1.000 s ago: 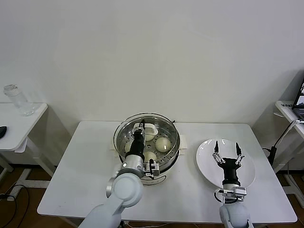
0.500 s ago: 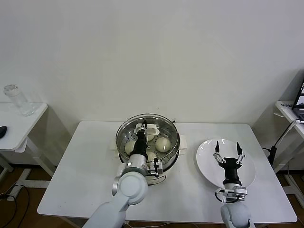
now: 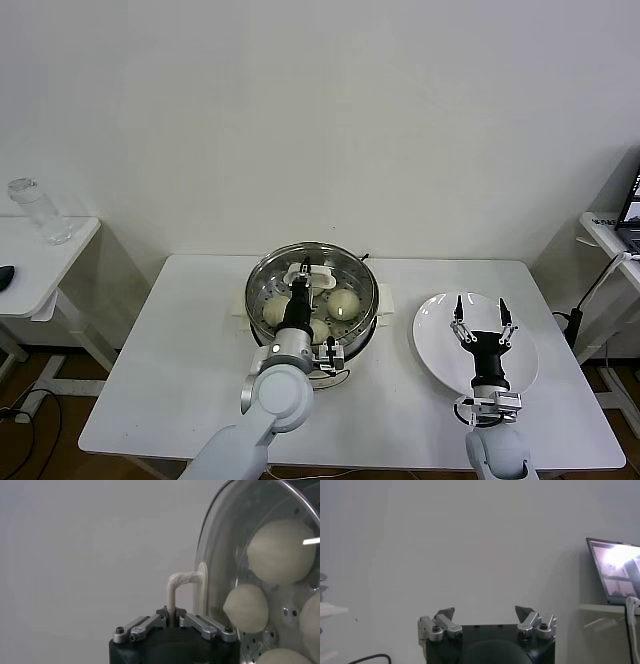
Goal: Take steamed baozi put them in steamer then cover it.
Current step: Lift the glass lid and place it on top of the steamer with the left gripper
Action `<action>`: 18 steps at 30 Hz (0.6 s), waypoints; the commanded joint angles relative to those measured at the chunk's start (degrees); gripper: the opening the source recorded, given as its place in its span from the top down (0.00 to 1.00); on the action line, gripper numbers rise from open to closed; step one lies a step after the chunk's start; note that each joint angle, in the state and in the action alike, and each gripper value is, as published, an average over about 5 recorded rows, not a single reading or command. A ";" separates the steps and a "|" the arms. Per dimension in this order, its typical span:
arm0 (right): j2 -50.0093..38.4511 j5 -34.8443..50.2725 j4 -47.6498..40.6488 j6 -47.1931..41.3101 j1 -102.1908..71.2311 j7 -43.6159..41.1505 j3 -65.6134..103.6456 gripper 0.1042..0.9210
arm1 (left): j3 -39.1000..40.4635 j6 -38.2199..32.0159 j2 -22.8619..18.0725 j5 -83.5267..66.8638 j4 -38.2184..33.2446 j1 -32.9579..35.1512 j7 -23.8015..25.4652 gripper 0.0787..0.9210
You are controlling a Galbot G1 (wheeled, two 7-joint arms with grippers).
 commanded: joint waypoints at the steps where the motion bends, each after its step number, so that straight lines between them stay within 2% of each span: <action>1: -0.04 -0.08 -0.06 0.06 0.12 -0.05 0.04 0.12 | 0.08 -0.04 -0.06 0.00 0.48 0.50 -0.77 0.86; 18: -0.03 -0.14 -0.03 0.23 0.14 -0.20 0.20 0.12 | 0.33 -0.80 -0.31 0.04 0.20 1.22 -2.50 0.86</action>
